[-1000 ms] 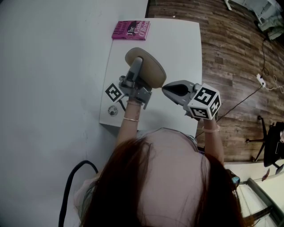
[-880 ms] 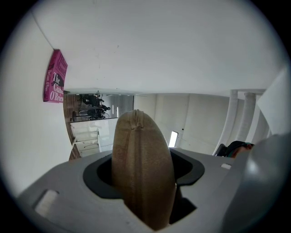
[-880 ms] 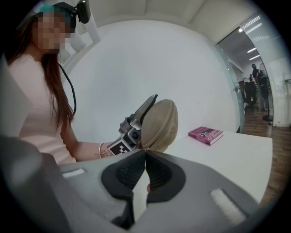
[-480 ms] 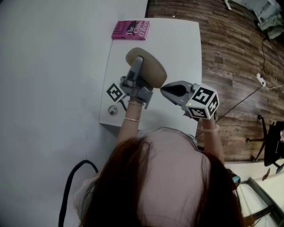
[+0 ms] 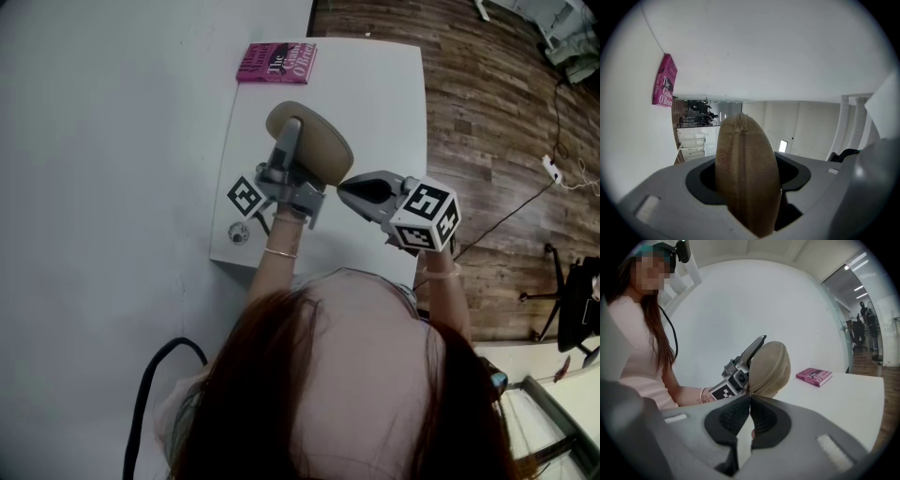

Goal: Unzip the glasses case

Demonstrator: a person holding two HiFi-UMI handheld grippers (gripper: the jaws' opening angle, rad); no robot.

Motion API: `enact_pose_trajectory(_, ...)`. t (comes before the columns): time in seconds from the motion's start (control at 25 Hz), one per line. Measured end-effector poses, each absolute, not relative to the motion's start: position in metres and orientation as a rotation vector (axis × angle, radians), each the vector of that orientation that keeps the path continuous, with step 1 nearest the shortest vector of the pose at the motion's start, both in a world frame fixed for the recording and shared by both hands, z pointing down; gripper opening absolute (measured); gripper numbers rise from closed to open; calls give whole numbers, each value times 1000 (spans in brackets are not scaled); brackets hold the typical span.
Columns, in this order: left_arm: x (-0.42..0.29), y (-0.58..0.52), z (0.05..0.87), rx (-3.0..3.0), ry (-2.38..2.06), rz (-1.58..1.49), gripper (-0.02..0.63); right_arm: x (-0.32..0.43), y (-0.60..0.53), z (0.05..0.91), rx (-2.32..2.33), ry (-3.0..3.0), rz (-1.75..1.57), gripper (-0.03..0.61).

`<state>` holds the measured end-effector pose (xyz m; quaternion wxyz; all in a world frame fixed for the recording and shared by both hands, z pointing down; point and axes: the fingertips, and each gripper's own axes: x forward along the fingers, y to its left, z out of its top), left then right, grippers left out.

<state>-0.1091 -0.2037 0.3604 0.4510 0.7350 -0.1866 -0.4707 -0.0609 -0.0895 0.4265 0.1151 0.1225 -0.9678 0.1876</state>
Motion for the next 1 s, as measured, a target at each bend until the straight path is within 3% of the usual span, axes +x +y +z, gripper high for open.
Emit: enact_pose_trajectory(1.0,-109,-203,363,1829,-551,-1164,302,-60,-91,430,420,-2846,569,9)
